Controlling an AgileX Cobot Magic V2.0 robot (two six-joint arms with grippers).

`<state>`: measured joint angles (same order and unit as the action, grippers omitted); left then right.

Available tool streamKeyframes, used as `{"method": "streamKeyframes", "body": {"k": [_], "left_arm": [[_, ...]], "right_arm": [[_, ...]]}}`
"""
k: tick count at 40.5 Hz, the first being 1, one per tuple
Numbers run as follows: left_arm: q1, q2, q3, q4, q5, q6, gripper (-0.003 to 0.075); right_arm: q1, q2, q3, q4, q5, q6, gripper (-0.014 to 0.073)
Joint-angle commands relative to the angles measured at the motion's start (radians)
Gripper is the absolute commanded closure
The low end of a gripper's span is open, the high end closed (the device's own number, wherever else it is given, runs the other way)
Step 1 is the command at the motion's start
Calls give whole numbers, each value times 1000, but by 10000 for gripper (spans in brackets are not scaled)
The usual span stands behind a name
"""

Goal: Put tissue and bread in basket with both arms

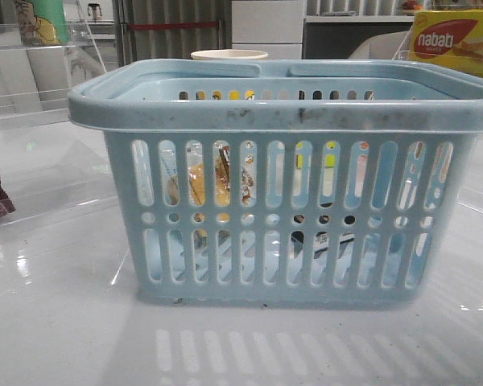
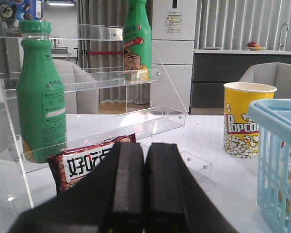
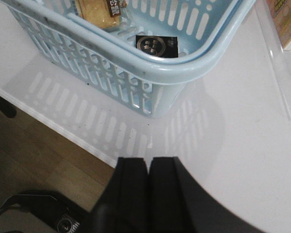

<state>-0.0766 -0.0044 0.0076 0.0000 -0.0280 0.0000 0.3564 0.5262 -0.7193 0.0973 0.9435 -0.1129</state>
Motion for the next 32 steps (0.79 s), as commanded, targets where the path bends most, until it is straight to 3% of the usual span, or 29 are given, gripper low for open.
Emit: {"method": "streamKeyframes", "body": {"k": [1,9,16,27,32], "left_arm": [[-6,-17,5,0,-87,0,628],[-6,-17,5,0,-87,0,628],[-6,-17,5,0,-87,0,628],[-6,-17,5,0,-87,0,628],[-6,-17,5,0,-87,0,628]], "right_arm": [[-70,-59,29,-12,-147,-5,536],[-292,-287,278,-23,-508,-5,536],[-414,-457,511,-23,-755,-4,536],[-417,-538,740,-14,-1004,-3,536],[-411,-556,743,-14,-1017,-3,536]]}}
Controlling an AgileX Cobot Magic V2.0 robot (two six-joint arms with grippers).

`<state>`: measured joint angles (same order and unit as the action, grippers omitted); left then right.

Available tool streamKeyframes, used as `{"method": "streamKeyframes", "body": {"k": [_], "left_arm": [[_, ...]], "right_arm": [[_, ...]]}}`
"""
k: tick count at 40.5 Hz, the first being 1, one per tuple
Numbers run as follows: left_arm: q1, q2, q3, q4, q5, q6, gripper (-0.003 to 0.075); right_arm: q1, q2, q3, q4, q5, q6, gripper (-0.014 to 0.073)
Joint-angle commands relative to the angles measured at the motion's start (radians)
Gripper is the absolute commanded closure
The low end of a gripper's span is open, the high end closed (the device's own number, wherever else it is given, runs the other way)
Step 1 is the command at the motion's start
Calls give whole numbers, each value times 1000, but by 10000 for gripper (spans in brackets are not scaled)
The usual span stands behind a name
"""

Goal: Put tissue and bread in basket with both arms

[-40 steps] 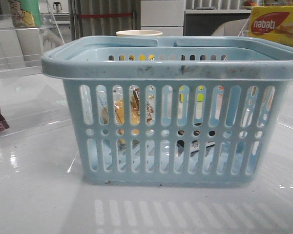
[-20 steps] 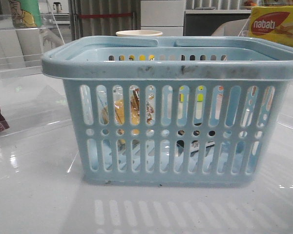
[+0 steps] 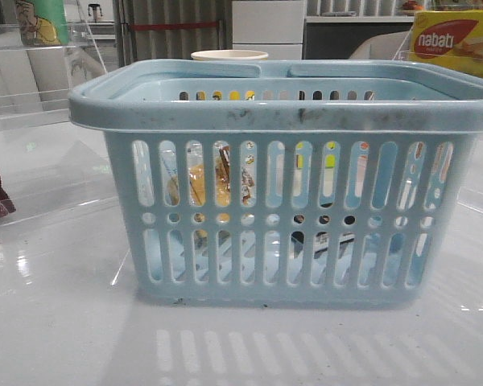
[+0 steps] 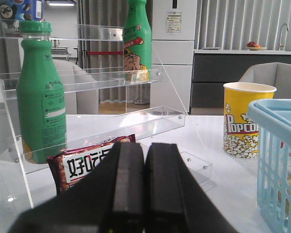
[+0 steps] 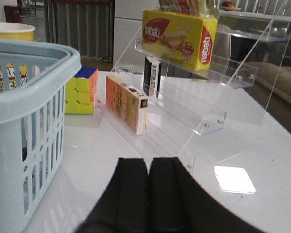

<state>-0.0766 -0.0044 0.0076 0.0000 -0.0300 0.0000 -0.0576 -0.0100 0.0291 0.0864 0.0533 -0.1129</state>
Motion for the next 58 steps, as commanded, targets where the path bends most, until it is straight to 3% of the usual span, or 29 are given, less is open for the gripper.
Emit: {"method": "streamKeyframes", "body": {"k": [1,14,25,58], "left_arm": [[-6,-17,5,0,-85,0,628],[-6,-17,5,0,-85,0,628],[-6,-17,5,0,-85,0,628],[-6,-17,5,0,-85,0,628]], "right_arm": [[3,-19,-6,-3,-127,-3,536],[5,-20,-6,-3,-120,-1,536],[66,-21,-6,-25,-154,59,536],[47,-20,-6,-25,-171,67,536]]}}
